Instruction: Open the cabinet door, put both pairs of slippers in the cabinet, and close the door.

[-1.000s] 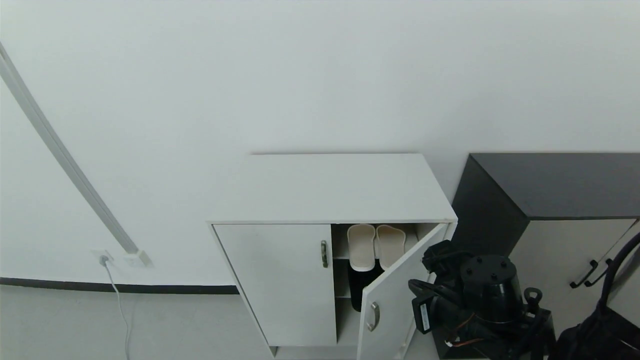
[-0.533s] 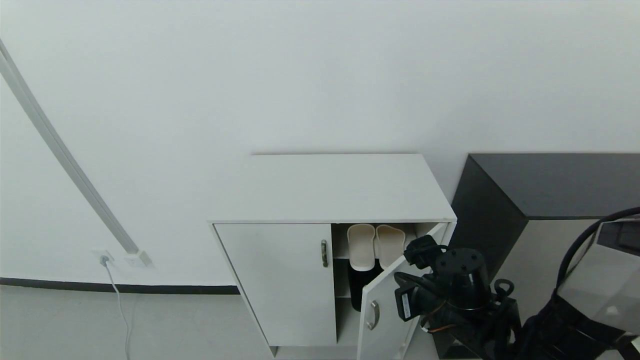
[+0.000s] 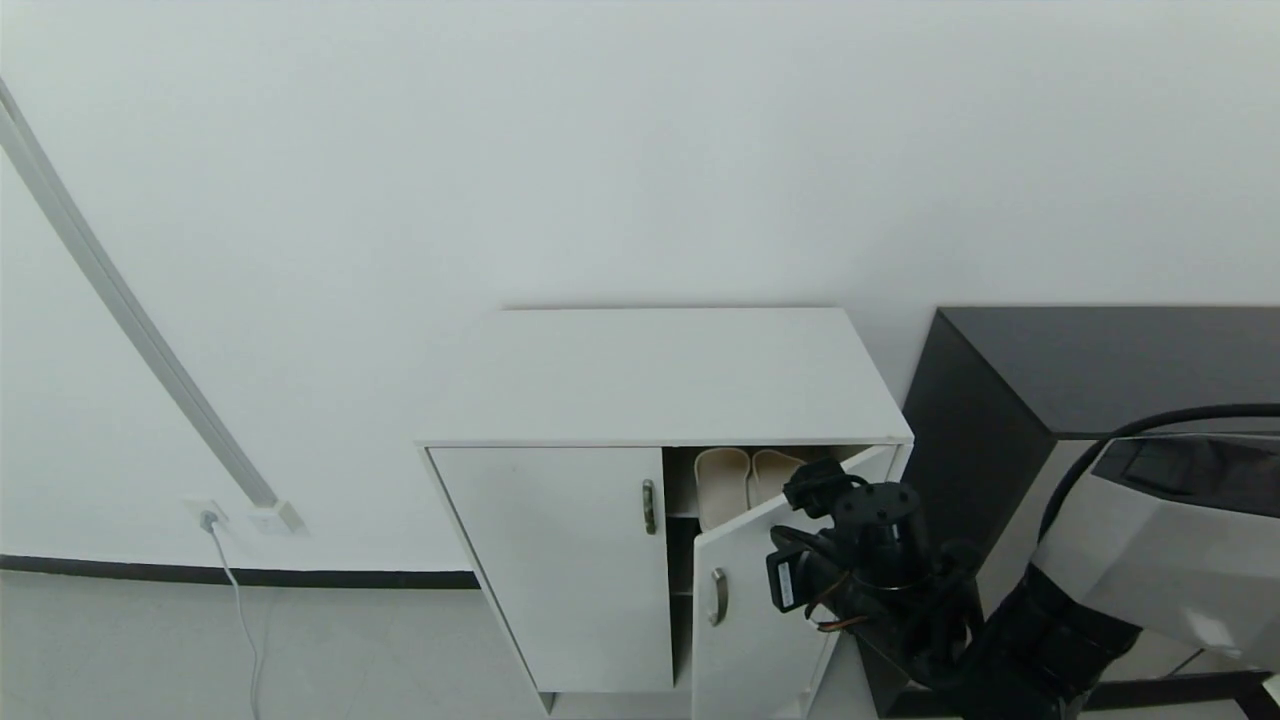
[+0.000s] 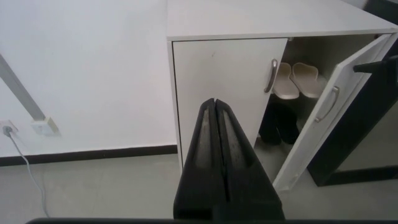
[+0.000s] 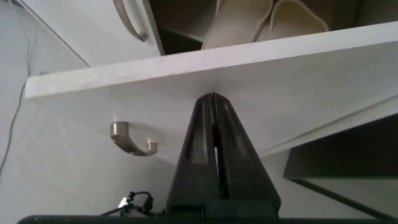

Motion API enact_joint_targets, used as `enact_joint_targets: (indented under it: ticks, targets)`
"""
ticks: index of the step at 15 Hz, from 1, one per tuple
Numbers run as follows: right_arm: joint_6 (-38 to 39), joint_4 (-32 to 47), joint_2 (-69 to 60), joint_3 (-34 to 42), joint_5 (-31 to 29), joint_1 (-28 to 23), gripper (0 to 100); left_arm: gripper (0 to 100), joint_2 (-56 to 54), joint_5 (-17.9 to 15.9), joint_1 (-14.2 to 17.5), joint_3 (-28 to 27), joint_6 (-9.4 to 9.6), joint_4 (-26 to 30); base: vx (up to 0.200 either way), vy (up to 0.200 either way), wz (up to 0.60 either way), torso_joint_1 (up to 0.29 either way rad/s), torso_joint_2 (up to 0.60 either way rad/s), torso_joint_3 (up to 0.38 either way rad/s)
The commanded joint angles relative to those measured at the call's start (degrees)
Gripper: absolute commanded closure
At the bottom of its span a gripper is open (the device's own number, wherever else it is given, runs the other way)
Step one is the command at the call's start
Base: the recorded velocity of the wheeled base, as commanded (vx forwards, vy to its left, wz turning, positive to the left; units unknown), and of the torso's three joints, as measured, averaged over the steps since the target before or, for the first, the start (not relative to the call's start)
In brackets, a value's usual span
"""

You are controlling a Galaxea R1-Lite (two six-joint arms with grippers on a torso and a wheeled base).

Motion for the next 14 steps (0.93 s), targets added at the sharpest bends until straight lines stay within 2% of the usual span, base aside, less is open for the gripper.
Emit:
enact_joint_targets:
  ticks: [1,14]
  targets:
    - [0.0,0.0,2.8,-1.9,0.0,-0.6,100,100,0.0,0.0,0.0,0.0,-0.03,0.0,0.000,0.000,0.00,0.000,0.00,0.000]
    - [-0.2,0.2,10.4,-11.6,-0.1,-4.3,100,100,0.0,0.0,0.0,0.0,-0.03,0.0,0.000,0.000,0.00,0.000,0.00,0.000]
